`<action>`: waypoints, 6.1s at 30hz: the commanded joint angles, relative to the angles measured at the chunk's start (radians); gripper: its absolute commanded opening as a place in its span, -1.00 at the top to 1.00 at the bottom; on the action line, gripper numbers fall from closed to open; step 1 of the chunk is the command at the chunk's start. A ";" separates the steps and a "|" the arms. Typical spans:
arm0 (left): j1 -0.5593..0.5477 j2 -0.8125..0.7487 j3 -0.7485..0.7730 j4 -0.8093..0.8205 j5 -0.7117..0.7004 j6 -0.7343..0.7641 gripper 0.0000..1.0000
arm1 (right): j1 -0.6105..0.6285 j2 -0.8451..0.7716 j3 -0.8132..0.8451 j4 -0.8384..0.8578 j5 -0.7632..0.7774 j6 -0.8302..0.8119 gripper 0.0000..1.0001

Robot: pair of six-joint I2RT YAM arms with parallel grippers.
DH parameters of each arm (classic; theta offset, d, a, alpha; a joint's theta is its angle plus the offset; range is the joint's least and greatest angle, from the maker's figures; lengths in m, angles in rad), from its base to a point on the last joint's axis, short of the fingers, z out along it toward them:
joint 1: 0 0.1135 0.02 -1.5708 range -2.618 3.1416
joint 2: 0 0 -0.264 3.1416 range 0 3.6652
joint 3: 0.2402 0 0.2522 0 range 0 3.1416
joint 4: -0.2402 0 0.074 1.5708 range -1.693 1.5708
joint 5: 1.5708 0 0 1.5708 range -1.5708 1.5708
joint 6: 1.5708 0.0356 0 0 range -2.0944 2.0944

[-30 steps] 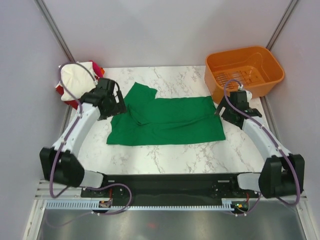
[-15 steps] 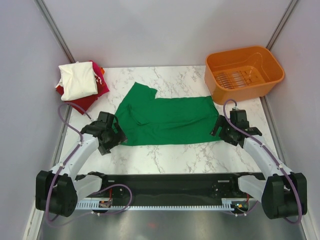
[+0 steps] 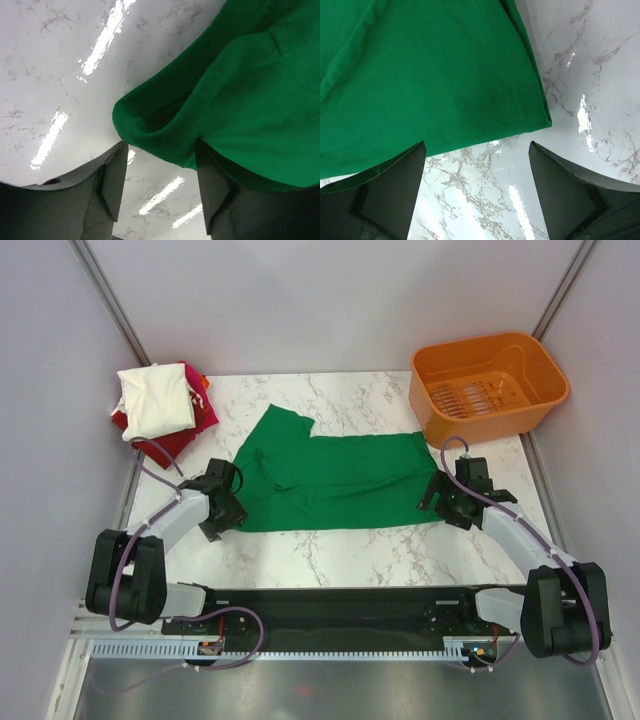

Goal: Fold and stack the t-shirts
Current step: Fold the tshirt

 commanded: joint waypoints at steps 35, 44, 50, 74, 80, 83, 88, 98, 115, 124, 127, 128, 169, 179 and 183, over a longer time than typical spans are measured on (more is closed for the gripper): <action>0.023 -0.006 0.000 0.108 -0.036 0.005 0.96 | -0.018 -0.026 -0.103 0.021 0.078 0.087 -0.31; 0.023 -0.026 -0.007 0.106 -0.026 0.004 0.95 | -0.018 0.022 -0.103 0.075 0.036 0.065 0.30; 0.025 -0.208 -0.038 0.042 0.049 -0.022 0.95 | -0.018 -0.084 -0.100 0.037 0.004 0.065 1.00; 0.008 -0.876 0.054 -0.573 0.360 -0.059 -0.33 | -0.018 -0.552 0.115 -0.549 0.062 0.188 -0.44; 0.008 -0.818 0.155 -0.621 0.284 0.025 -1.00 | -0.018 -0.453 0.242 -0.421 0.070 0.096 -0.90; 0.008 -0.758 0.184 -0.566 0.267 0.079 -0.99 | -0.017 -0.335 0.250 -0.260 -0.019 0.006 -0.82; 0.008 -0.636 0.269 -0.459 0.247 0.240 -1.00 | 0.049 0.033 0.366 -0.157 0.093 -0.086 -0.62; 0.008 -0.503 0.292 -0.336 0.222 0.351 -1.00 | 0.189 0.544 0.667 -0.154 0.424 -0.229 -0.47; 0.008 -0.497 0.269 -0.310 0.237 0.338 -0.99 | 0.189 0.753 0.757 -0.109 0.457 -0.242 -0.09; 0.006 -0.491 0.269 -0.310 0.239 0.337 -1.00 | 0.189 0.745 0.699 -0.082 0.473 -0.234 0.51; 0.006 -0.486 0.269 -0.308 0.239 0.337 -0.99 | 0.183 0.742 0.690 -0.080 0.473 -0.234 0.73; 0.008 -0.486 0.269 -0.307 0.237 0.335 -0.99 | 0.178 0.739 0.681 -0.079 0.473 -0.234 0.82; 0.039 0.988 1.237 -0.115 0.201 0.556 -0.33 | 0.177 0.408 0.604 -0.089 0.217 -0.237 1.00; 0.036 1.012 1.192 -0.112 0.237 0.570 0.28 | 0.175 0.420 0.601 -0.085 0.225 -0.237 1.00; 0.037 1.028 1.238 -0.113 0.271 0.568 0.96 | 0.175 0.420 0.598 -0.082 0.230 -0.237 1.00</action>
